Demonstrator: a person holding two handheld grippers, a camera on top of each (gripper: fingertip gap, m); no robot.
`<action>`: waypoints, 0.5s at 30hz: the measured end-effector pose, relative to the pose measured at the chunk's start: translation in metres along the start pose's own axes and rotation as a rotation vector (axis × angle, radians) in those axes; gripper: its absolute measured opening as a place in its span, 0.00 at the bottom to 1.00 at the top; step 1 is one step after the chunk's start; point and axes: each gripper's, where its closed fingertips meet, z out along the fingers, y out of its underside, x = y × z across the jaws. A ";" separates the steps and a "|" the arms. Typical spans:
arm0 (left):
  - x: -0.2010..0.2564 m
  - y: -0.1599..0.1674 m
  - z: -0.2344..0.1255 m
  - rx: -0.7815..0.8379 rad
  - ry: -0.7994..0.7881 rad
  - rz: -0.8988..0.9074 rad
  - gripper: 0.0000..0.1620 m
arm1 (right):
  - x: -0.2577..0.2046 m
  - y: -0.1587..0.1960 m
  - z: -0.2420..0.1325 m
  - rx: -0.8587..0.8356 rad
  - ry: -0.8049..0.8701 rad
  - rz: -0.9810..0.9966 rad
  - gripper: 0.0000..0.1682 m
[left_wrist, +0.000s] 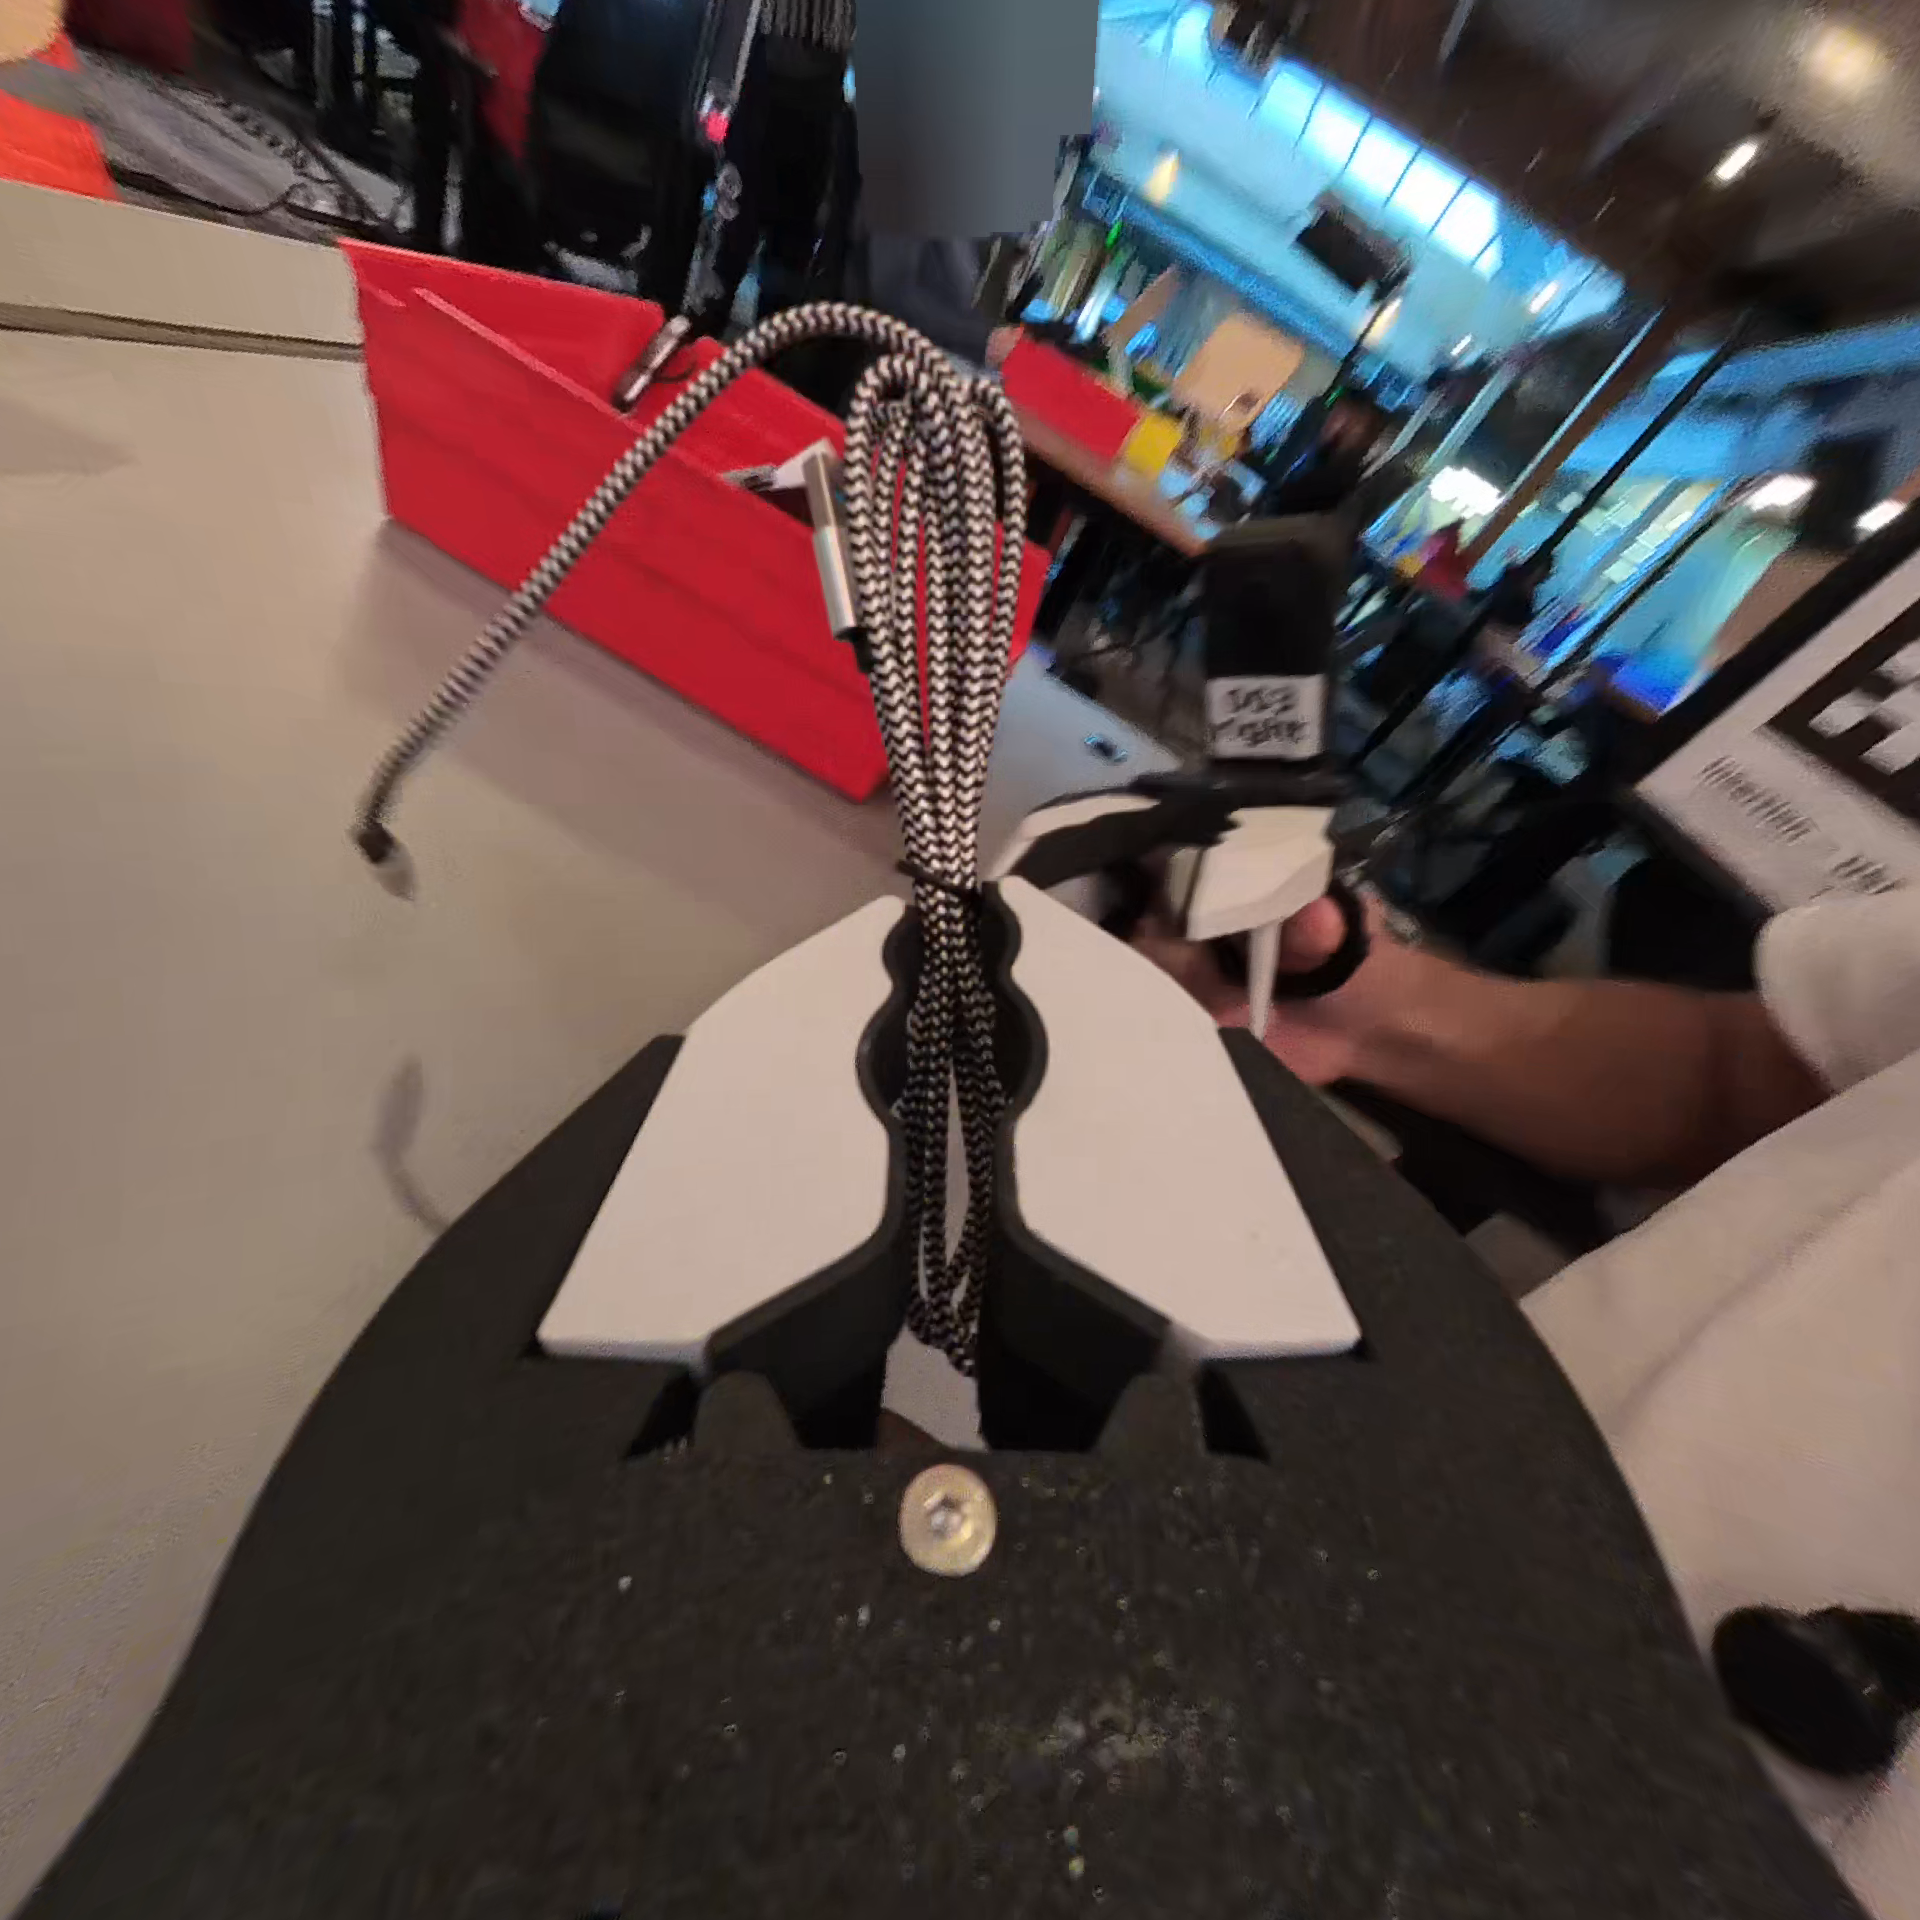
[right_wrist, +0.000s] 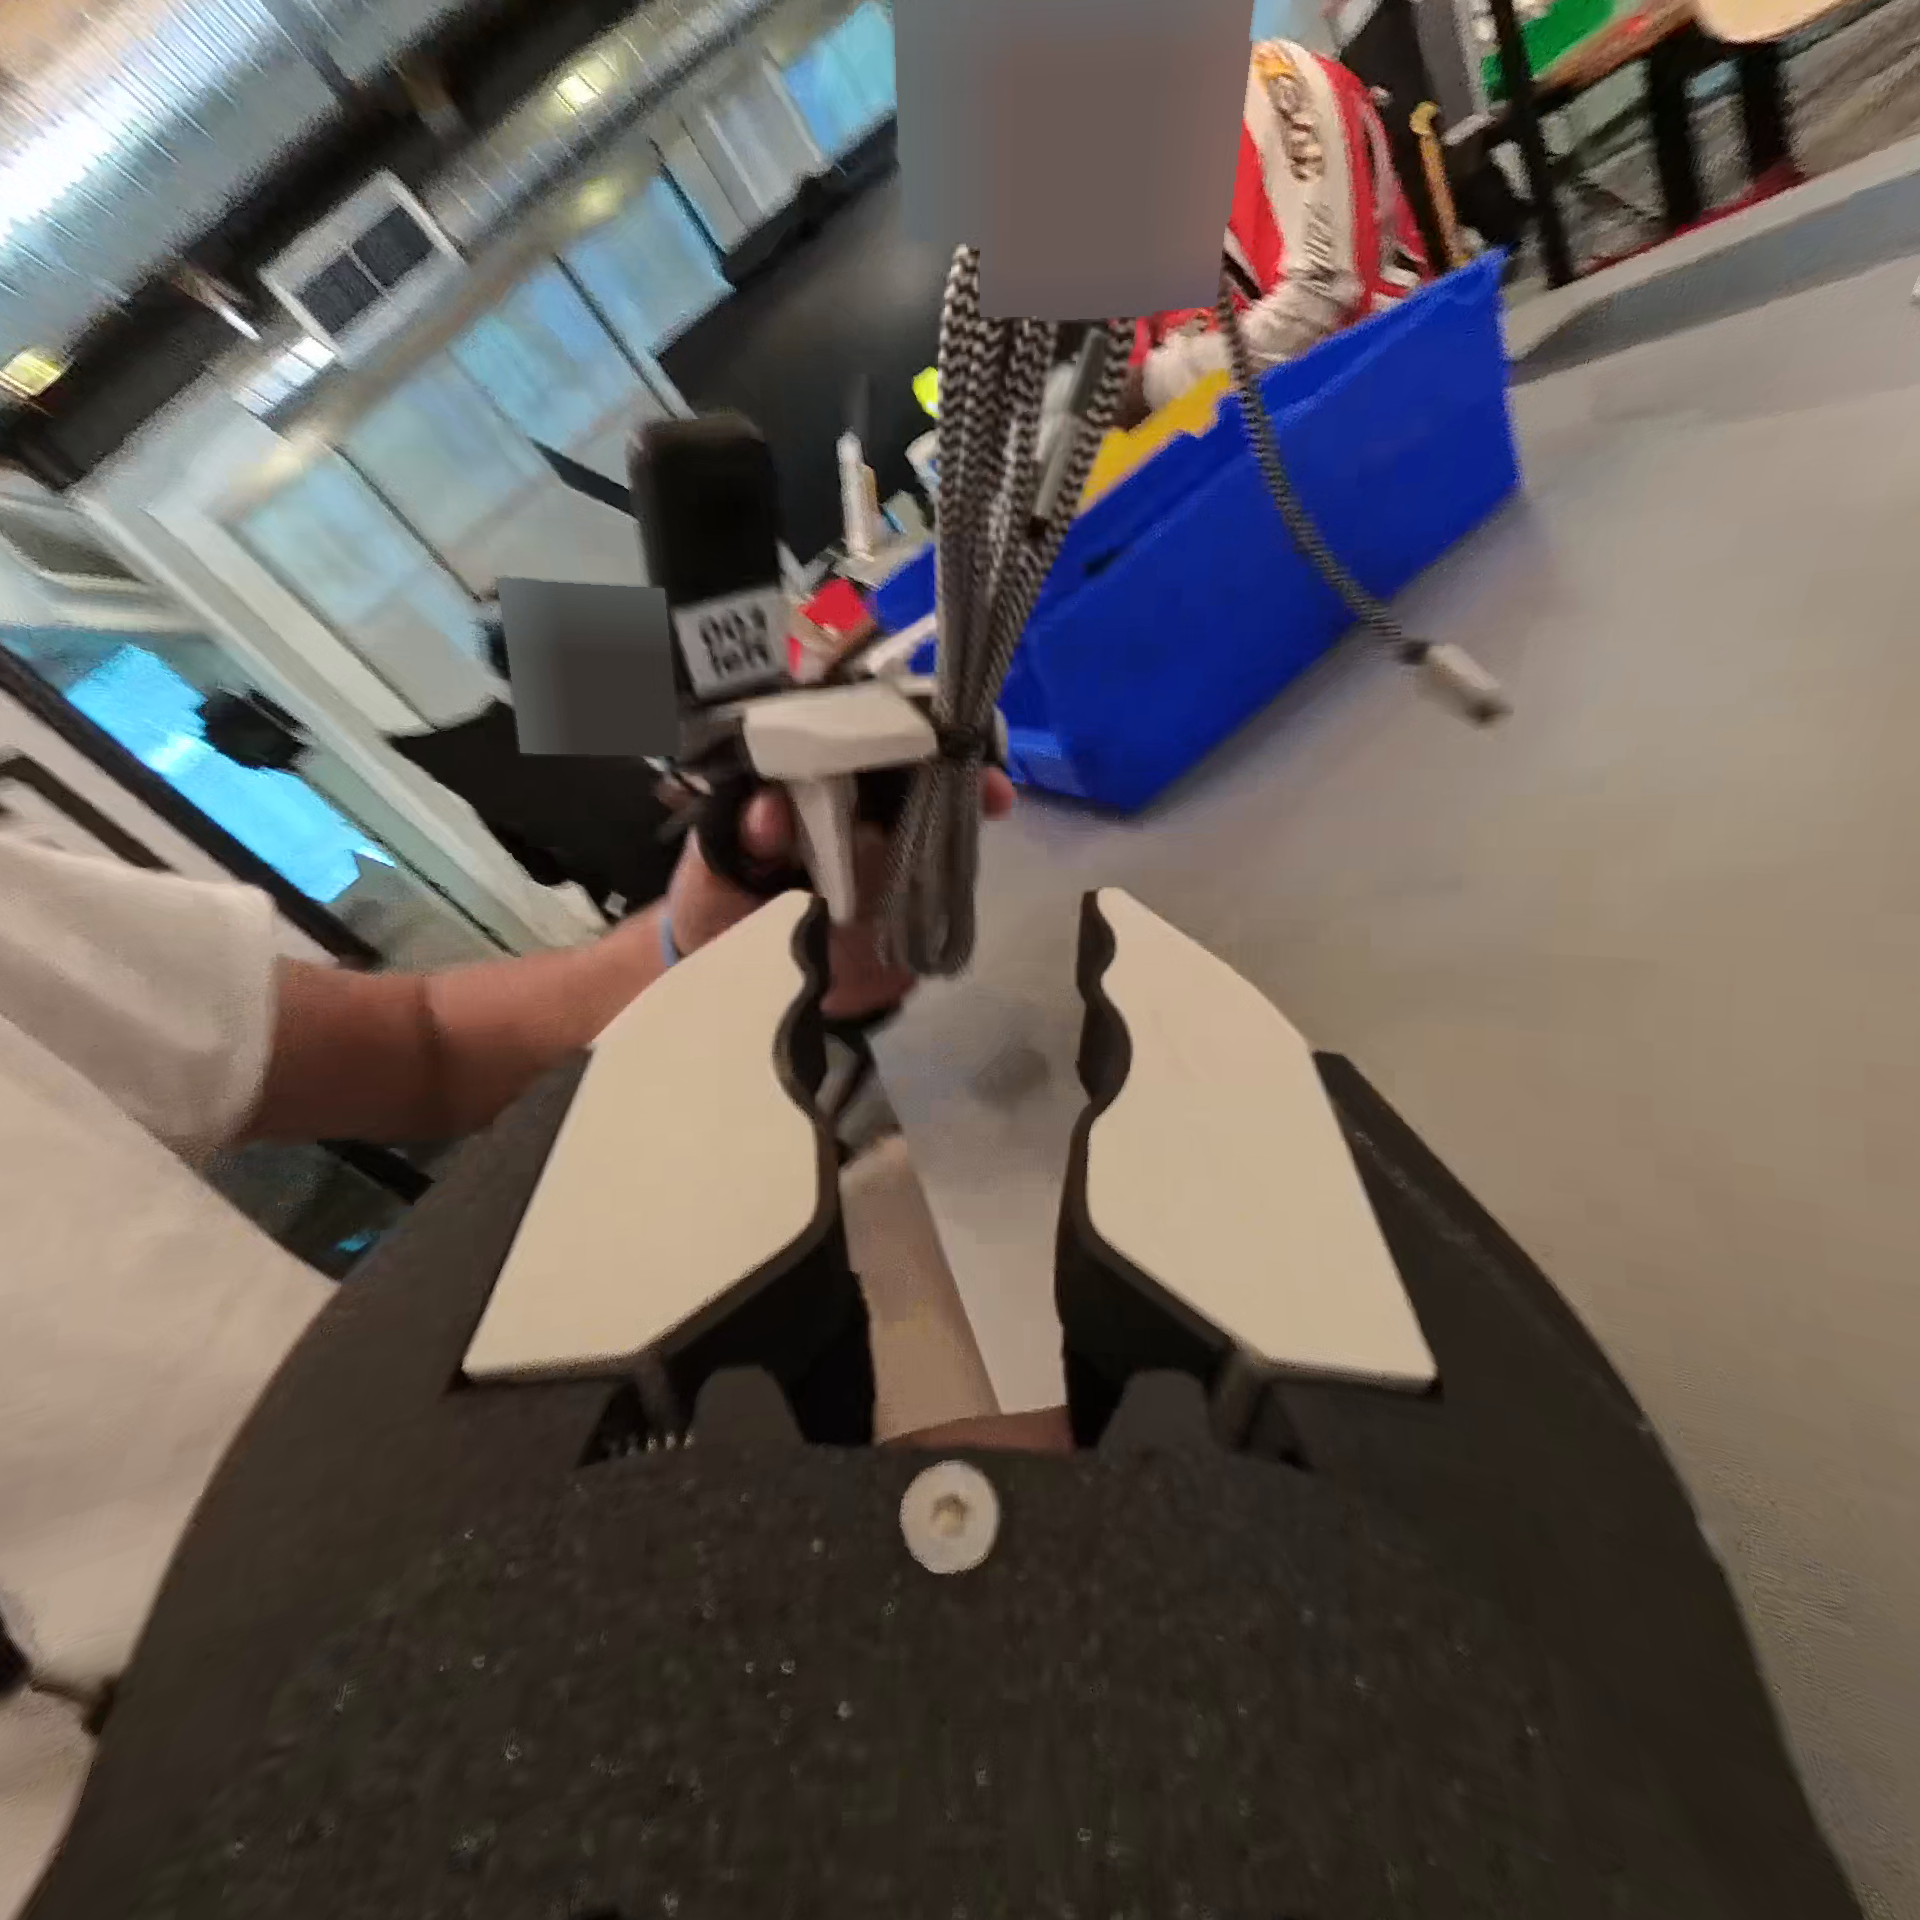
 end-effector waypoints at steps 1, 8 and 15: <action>0.007 0.000 0.005 0.015 0.023 -0.015 0.06 | -0.004 -0.006 0.010 0.026 -0.035 0.031 0.28; 0.028 0.013 0.017 0.041 -0.017 -0.022 0.09 | -0.014 -0.017 0.021 0.074 -0.074 -0.015 0.06; 0.033 0.042 -0.021 -0.040 -0.215 0.149 0.27 | -0.017 -0.077 -0.034 0.154 0.124 -0.318 0.06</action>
